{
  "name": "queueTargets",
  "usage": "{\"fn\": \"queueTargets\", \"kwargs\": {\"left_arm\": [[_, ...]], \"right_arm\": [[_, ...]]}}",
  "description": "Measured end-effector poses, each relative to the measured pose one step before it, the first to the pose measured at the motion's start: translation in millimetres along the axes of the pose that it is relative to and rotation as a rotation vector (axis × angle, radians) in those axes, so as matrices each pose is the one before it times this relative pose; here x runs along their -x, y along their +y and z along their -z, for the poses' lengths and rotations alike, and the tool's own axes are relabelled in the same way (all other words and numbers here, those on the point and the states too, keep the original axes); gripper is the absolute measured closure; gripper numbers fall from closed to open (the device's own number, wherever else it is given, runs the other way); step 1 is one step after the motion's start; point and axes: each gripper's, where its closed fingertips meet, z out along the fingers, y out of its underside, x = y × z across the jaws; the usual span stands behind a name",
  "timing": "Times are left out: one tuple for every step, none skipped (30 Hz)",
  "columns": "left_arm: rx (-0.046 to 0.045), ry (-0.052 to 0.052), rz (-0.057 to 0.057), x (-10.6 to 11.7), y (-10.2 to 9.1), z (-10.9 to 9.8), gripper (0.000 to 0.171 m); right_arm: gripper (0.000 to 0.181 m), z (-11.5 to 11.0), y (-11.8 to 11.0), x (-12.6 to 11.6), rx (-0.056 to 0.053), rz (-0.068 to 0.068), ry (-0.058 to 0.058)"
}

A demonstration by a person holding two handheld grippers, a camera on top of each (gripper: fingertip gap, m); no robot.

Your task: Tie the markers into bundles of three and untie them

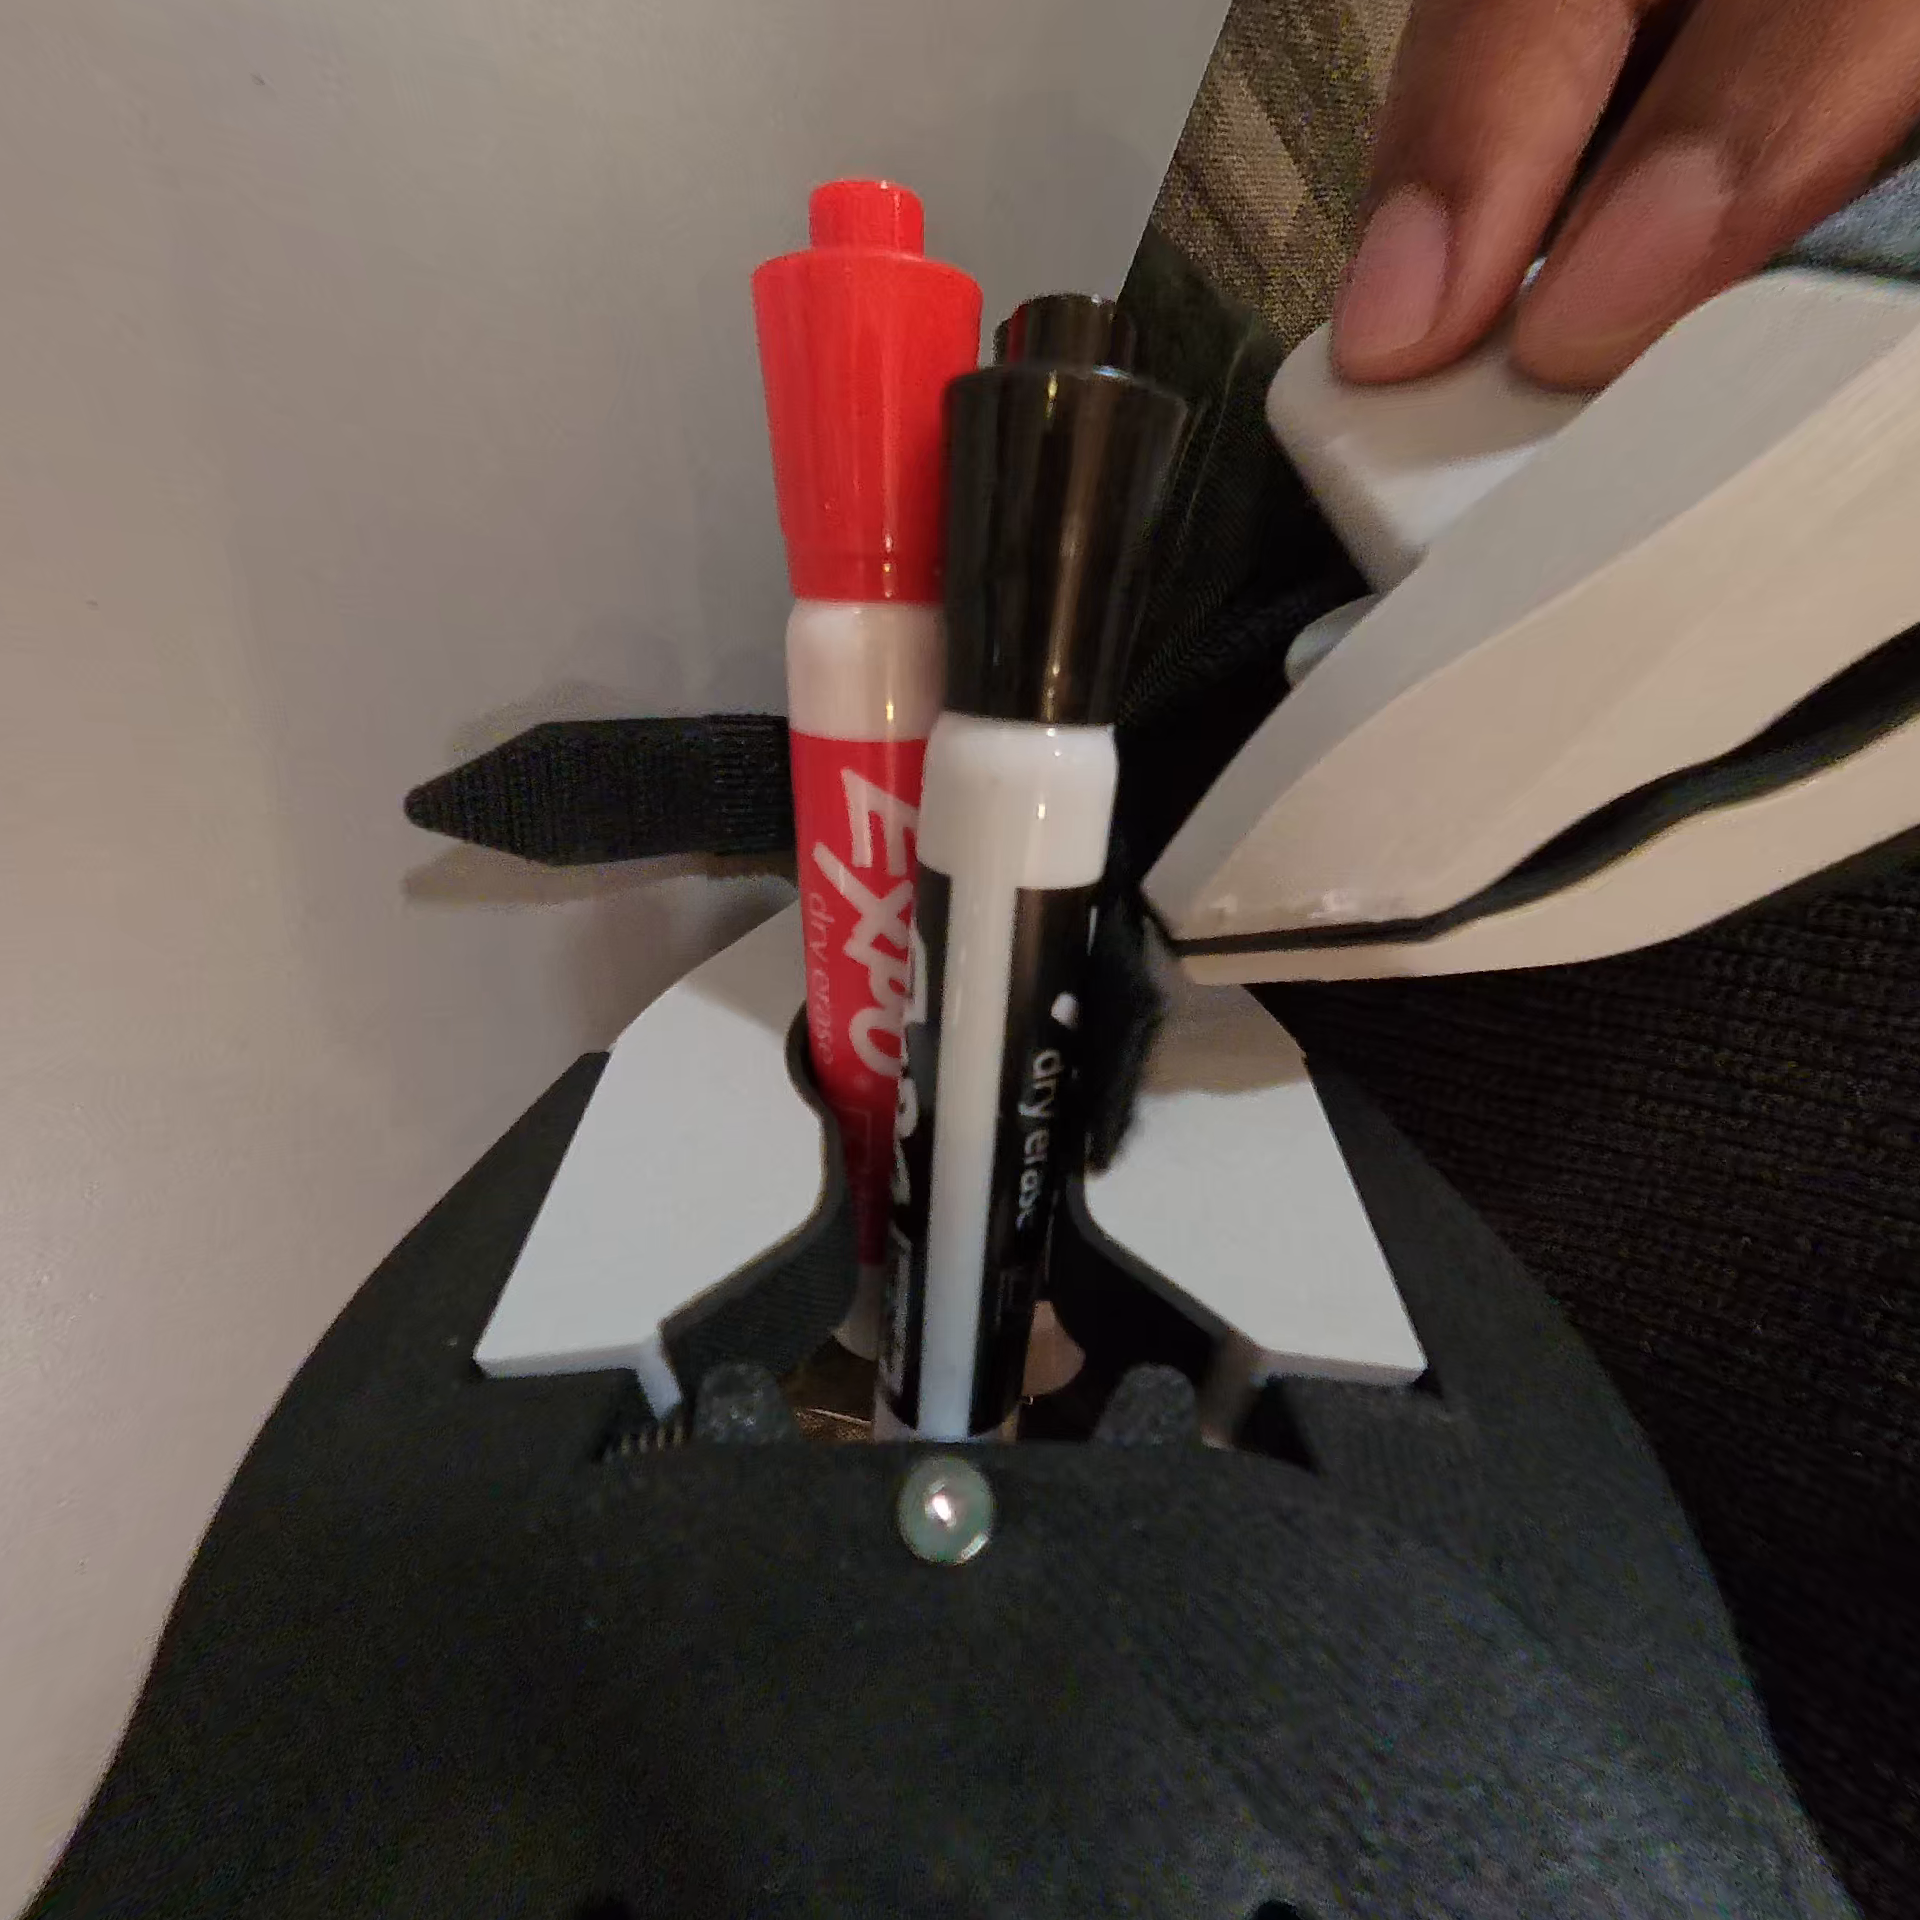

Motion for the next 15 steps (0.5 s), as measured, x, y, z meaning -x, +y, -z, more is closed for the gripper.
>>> {"fn": "queueTargets", "kwargs": {"left_arm": [[-0.00139,0.0020,0.0020,-0.03,0.20,-0.02,0.129],[-0.00170,0.0023,0.0016,-0.07,0.05,0.03,0.129],[-0.00364,-0.0011,0.0012,0.43,-0.11,0.18,0.129],[-0.00156,0.0001,0.0015,0.17,0.14,0.27,0.129],[-0.00395,-0.0017,0.0004,0.35,-0.22,0.49,0.129],[-0.00265,-0.0034,0.0014,0.75,0.01,0.39,0.129],[-0.00114,-0.0053,0.0005,1.32,0.17,0.30,0.129],[-0.00696,-0.0010,0.0023,1.10,-0.65,0.65,0.129],[-0.01267,-0.0044,0.0057,1.96,-1.43,0.91,0.129],[-0.00932,-0.0025,0.0056,2.16,-0.95,1.20,0.129],[-0.00427,0.0023,0.0059,1.67,-0.04,1.10,0.129],[-0.00527,-0.0014,0.0065,2.01,-0.14,1.35,0.129],[-0.00587,-0.0048,0.0046,2.02,-0.03,1.23,0.129],[-0.00048,-0.0002,0.0029,1.18,0.68,0.89,0.129],[-0.00035,0.0015,0.0022,0.68,0.66,0.68,0.129]], "right_arm": [[0.181,1.48,-2.58,-1.88,-0.0143,-0.0168,0.0041],[0.181,2.17,-3.73,-2.69,-0.0218,-0.0225,0.0040],[0.181,2.72,-4.36,-3.19,-0.0276,-0.0254,0.0041],[0.181,3.02,-4.30,-4.12,-0.0291,-0.0276,0.0080],[0.181,2.97,-3.89,-5.12,-0.0268,-0.0314,0.0122],[0.181,2.64,-2.98,-5.66,-0.0221,-0.0377,0.0126],[0.181,2.06,-1.29,-6.28,-0.0132,-0.0467,0.0135],[0.181,1.46,0.74,-7.34,-0.0023,-0.0543,0.0175],[0.181,1.22,1.92,-8.64,0.0051,-0.0554,0.0229],[0.181,1.15,2.71,-9.43,0.0100,-0.0534,0.0256],[0.181,1.21,2.85,-8.21,0.0135,-0.0483,0.0154],[0.181,1.29,2.69,-5.18,0.0150,-0.0395,-0.0060],[0.181,1.48,3.74,-1.66,0.0231,-0.0266,-0.0274],[0.181,1.77,6.43,1.55,0.0397,-0.0083,-0.0458],[0.178,2.01,9.48,3.33,0.0564,0.0112,-0.0544]]}}
